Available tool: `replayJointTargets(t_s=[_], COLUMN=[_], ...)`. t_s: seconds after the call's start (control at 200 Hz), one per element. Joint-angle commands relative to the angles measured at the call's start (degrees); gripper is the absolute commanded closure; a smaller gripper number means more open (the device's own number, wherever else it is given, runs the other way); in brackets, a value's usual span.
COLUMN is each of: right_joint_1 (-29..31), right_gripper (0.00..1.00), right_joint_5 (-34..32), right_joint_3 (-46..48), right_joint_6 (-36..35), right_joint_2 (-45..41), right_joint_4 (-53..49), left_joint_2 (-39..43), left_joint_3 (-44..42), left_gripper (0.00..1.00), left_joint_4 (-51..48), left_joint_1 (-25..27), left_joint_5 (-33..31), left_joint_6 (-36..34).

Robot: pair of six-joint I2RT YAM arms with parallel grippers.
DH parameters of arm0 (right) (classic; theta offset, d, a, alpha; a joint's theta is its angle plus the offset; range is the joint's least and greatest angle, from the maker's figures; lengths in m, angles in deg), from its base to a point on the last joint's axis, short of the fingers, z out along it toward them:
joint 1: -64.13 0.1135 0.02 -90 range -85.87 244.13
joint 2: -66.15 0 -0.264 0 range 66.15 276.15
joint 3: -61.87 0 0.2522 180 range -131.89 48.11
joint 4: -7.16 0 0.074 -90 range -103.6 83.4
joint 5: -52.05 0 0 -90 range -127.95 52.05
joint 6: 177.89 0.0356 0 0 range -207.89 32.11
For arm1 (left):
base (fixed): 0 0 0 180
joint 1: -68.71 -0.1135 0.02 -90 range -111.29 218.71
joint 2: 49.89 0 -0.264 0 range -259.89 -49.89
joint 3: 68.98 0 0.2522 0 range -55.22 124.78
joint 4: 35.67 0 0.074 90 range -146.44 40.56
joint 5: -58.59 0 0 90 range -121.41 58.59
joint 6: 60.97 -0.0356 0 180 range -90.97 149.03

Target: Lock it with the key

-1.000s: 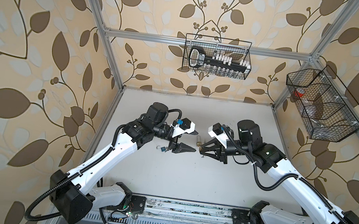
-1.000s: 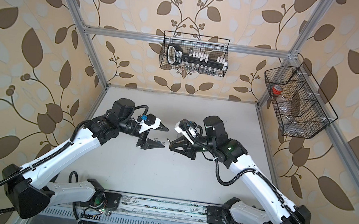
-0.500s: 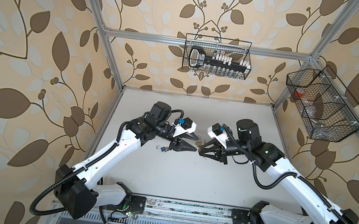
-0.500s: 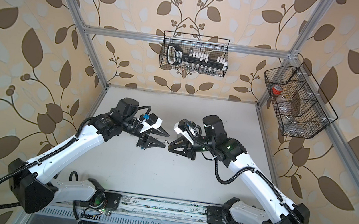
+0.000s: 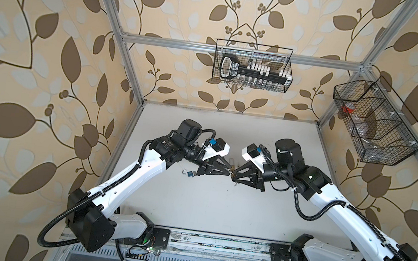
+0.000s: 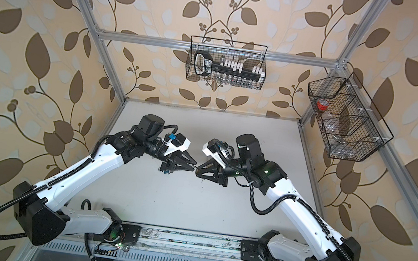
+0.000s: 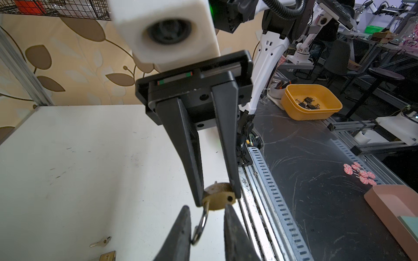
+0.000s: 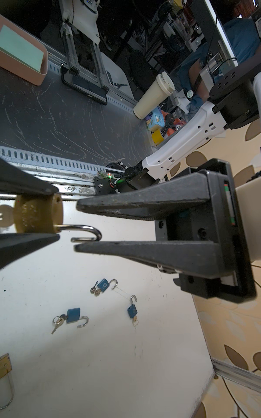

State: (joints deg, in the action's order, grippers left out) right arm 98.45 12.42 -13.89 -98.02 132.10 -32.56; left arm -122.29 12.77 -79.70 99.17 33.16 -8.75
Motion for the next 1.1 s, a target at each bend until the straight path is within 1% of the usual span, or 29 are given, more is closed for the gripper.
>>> replayJointTargets(t_s=[0.0,0.18,0.255,0.38,0.445,0.45,0.486,0.536,0.561,0.576,0.596,0.641,0.701,0.756,0.801,0.841,0.906,0.976,1.036,1.096], right_joint_1=[-0.14,-0.17,-0.12,-0.15,-0.16,-0.15,-0.14,-0.14,-0.14,-0.17,-0.18,-0.19,-0.17,-0.46,-0.99,-2.00,-4.46,-8.23,-11.61,-13.50], right_gripper=[1.00,1.00,1.00,1.00,1.00,0.99,0.83,0.67,0.49,0.41,0.37,0.32,0.30,0.28,0.27,0.28,0.28,0.28,0.28,0.28], right_joint_5=[0.41,0.17,-0.46,-1.64,-2.71,-2.86,-4.12,-6.36,-7.70,-8.64,-10.30,-13.61,-18.05,-21.64,-23.04,-23.06,-20.86,-15.10,-9.56,-6.33], right_joint_3=[-1.28,-0.93,-0.64,-0.39,-0.25,-0.28,-0.15,0.23,0.61,0.85,1.30,2.44,3.59,4.87,5.72,6.21,6.84,8.17,10.14,12.57], right_joint_6=[-0.68,-0.33,-0.21,0.19,0.59,0.62,1.23,2.32,2.93,3.54,4.56,6.87,8.88,10.62,12.75,14.93,19.14,24.63,31.52,38.34], right_joint_2=[-1.17,-1.40,-1.42,-1.95,-2.45,-2.56,-3.11,-4.12,-4.78,-5.23,-5.92,-7.49,-9.70,-11.37,-12.49,-13.09,-13.23,-12.90,-12.38,-11.87], right_joint_4=[0.72,1.29,1.56,2.38,3.10,3.19,3.86,5.25,6.36,7.10,8.26,11.06,13.96,16.63,18.95,20.67,23.85,28.69,36.69,46.19], left_joint_2=[-0.24,-0.28,-0.15,0.15,0.41,0.41,0.59,0.81,0.94,1.09,1.27,1.90,3.09,4.49,5.63,6.72,8.44,10.25,11.34,11.91], left_joint_3=[2.59,2.81,2.66,2.81,2.77,2.81,2.73,2.70,2.59,2.52,2.46,2.18,1.66,0.94,0.41,0.22,-0.15,-1.23,-1.58,-1.32], left_gripper=[0.78,0.90,1.00,1.00,1.00,1.00,1.00,1.00,1.00,1.00,1.00,1.00,1.00,1.00,1.00,1.00,1.00,1.00,1.00,1.00], left_joint_4=[-1.38,-1.38,-1.31,-0.48,1.77,2.04,4.31,7.25,8.75,9.66,10.94,13.74,16.93,19.25,20.55,20.94,21.92,24.55,26.11,26.98], left_joint_1=[0.59,0.64,0.60,0.58,0.61,0.59,0.64,0.61,0.62,0.62,0.62,0.61,0.59,0.65,0.62,0.58,0.62,0.59,0.62,0.58], left_joint_5=[2.39,2.35,2.24,2.07,1.22,1.11,0.02,-1.12,-1.61,-2.02,-2.63,-4.58,-7.71,-13.65,-19.18,-22.25,-24.90,-27.37,-29.52,-30.12], left_joint_6=[-2.55,-2.59,-2.37,-0.55,3.44,4.00,7.89,12.83,15.56,17.50,19.81,25.19,31.76,37.80,43.15,45.44,47.35,49.55,51.27,52.52])
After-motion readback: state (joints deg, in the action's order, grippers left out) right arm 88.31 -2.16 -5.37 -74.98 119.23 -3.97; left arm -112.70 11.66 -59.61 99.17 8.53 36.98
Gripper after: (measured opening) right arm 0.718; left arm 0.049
